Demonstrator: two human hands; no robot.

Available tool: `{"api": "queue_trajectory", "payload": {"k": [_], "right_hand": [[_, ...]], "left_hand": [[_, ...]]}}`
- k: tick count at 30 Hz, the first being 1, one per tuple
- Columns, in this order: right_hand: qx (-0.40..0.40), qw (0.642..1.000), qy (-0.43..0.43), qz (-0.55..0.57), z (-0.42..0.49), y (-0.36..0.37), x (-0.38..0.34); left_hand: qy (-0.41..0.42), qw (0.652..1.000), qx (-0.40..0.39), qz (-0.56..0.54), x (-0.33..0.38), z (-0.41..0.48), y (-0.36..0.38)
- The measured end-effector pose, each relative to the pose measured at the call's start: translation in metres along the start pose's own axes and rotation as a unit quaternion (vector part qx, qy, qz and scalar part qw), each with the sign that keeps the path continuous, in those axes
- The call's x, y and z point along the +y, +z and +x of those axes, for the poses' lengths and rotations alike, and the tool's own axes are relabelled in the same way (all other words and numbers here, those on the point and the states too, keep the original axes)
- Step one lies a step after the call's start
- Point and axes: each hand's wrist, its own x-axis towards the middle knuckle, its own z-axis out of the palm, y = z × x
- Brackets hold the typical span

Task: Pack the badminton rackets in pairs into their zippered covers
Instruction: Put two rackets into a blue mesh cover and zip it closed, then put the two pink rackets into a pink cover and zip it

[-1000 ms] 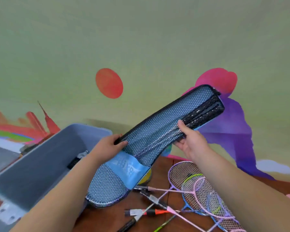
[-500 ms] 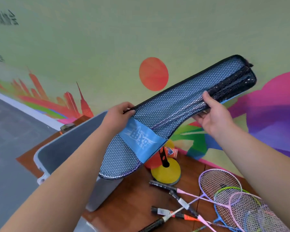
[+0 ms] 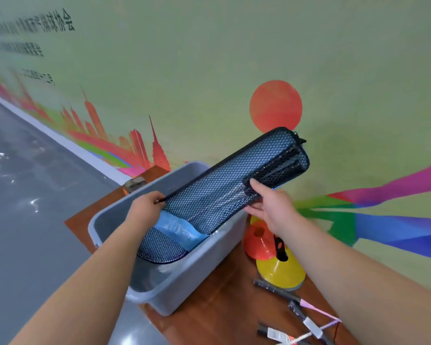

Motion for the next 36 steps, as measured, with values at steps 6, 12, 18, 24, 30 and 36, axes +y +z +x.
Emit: {"api": "queue_trajectory", "payload": {"k": [6,12,18,24,30,36], "right_hand": [[0.013,0.999,0.03,-0.023,0.019,0.016,0.033],[0.031,0.998,0.053,-0.016,0.044,0.011,0.053],[0.04,0.993,0.09,-0.059,0.045,0.004,0.06],[0.052,0.99,0.106,-0.077,0.036,-0.011,0.065],[0.02,0.987,0.13,-0.093,0.007,-0.042,0.06],[0.024,0.978,0.133,-0.162,-0.011,-0.082,0.061]], "left_hand": [[-0.026,0.999,-0.026,0.021,-0.045,0.009,0.021],[-0.034,0.996,-0.077,0.039,-0.056,0.011,0.043],[-0.028,0.983,-0.164,0.079,-0.025,0.0,0.061],[0.058,0.973,-0.222,0.032,0.026,-0.021,0.091],[0.127,0.963,-0.236,0.035,0.058,-0.044,0.118],[0.117,0.974,-0.191,0.034,0.067,-0.051,0.135]]}}
